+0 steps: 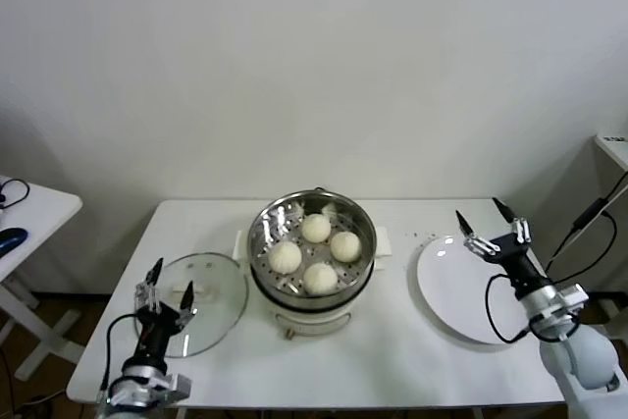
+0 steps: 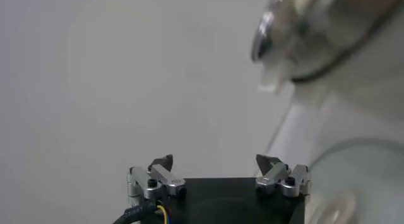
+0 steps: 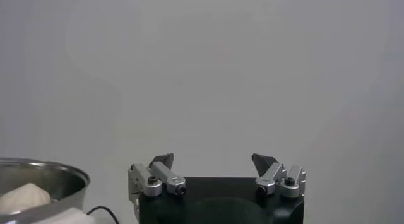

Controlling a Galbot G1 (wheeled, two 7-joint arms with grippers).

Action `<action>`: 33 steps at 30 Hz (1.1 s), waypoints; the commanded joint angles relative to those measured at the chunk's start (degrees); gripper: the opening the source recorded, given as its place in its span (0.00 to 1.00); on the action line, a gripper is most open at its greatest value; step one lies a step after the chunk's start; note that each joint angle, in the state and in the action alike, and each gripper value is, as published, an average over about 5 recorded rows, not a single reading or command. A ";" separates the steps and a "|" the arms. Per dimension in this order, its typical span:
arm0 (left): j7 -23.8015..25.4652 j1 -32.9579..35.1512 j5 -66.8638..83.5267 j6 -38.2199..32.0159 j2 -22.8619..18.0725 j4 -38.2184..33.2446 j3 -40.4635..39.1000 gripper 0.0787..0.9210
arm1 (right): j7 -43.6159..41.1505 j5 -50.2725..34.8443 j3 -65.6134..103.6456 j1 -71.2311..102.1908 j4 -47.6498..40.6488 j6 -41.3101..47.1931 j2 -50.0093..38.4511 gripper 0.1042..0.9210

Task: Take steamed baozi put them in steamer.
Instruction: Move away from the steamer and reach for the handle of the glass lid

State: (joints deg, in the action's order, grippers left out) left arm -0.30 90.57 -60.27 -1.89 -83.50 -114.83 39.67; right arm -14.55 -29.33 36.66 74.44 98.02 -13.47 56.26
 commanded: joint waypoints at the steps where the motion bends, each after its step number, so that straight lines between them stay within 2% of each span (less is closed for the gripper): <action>1: -1.68 -3.55 -26.83 -0.33 0.59 10.24 1.81 0.88 | 2.28 -1.57 3.15 6.19 -0.33 -1.80 2.13 0.88; 13: -5.19 -8.61 -29.27 -1.65 -0.13 19.38 0.53 0.88 | 2.15 0.29 1.57 4.20 -0.75 -1.44 2.89 0.88; 33: -5.02 -13.53 -24.21 -1.66 1.01 24.17 0.14 0.88 | 1.76 2.87 3.20 3.99 -0.84 -1.43 4.22 0.88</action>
State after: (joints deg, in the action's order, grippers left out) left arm -4.83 79.72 -85.51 -3.60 -82.87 -93.78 39.80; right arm -12.72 -27.16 39.33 77.96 97.25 -14.77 60.23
